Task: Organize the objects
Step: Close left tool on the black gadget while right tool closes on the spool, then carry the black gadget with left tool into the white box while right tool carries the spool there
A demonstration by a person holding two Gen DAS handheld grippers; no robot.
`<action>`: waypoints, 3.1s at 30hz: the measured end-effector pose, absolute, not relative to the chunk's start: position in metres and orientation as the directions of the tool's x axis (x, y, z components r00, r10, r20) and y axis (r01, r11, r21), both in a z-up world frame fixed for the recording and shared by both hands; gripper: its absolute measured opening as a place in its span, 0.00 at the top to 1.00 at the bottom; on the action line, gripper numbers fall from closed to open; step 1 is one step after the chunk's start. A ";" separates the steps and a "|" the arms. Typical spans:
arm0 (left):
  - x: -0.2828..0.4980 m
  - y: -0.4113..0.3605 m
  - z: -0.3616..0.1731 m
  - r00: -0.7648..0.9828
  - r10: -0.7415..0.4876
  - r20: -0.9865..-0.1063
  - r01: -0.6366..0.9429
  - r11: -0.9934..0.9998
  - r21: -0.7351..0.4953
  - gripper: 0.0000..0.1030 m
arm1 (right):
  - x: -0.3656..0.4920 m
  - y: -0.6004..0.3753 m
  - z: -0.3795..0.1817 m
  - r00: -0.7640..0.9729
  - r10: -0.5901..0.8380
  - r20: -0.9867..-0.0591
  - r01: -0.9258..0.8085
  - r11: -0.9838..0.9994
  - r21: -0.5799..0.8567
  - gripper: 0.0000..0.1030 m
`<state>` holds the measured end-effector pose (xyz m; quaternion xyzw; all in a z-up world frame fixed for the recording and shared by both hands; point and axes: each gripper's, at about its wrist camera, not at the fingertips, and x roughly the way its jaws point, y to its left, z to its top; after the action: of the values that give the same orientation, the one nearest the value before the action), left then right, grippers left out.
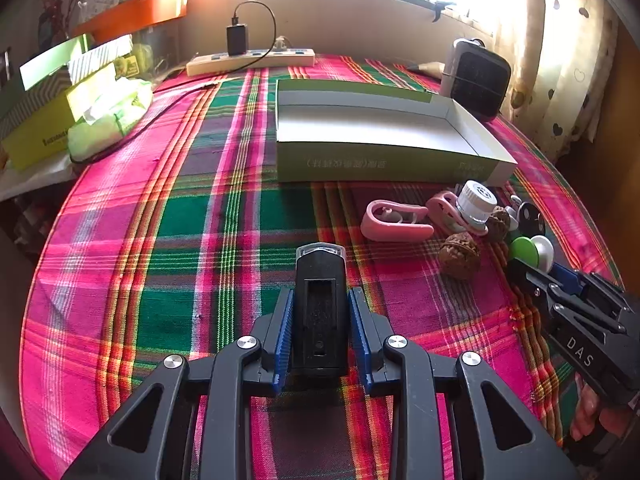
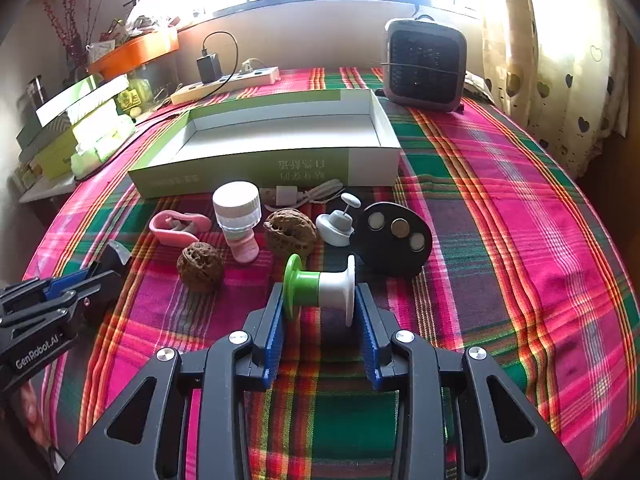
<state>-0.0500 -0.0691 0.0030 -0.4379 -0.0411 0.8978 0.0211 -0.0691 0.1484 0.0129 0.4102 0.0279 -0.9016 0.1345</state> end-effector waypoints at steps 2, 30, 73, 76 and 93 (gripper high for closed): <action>-0.053 -0.069 0.003 -0.614 0.071 -0.786 0.001 -0.996 -0.091 0.75 | -0.070 0.149 0.013 -0.626 -0.225 -0.747 0.273 -0.960 0.060 0.66; -0.088 -0.061 0.048 -0.666 0.110 -0.738 -0.044 -0.993 -0.108 0.75 | -0.101 0.154 0.057 -0.671 -0.284 -0.685 0.317 -0.945 0.081 0.66; -0.243 -0.069 0.019 -0.590 0.064 -0.804 -0.006 -0.997 -0.075 0.75 | -0.266 0.099 0.026 -0.542 -0.248 -0.803 0.398 -0.917 0.014 0.66; -0.245 -0.068 0.016 -0.586 0.058 -0.809 -0.006 -0.998 -0.067 0.75 | -0.269 0.099 0.024 -0.542 -0.242 -0.804 0.398 -0.917 0.008 0.66; -0.247 -0.065 0.013 -0.593 0.032 -0.805 -0.006 -0.999 -0.035 0.75 | -0.272 0.097 0.022 -0.550 -0.219 -0.806 0.391 -0.920 -0.017 0.66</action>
<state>-0.2473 -0.0653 0.0128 -0.4510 -0.0145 0.8923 0.0105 -0.2720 0.0970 0.0217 0.4412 0.0976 -0.8749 0.1741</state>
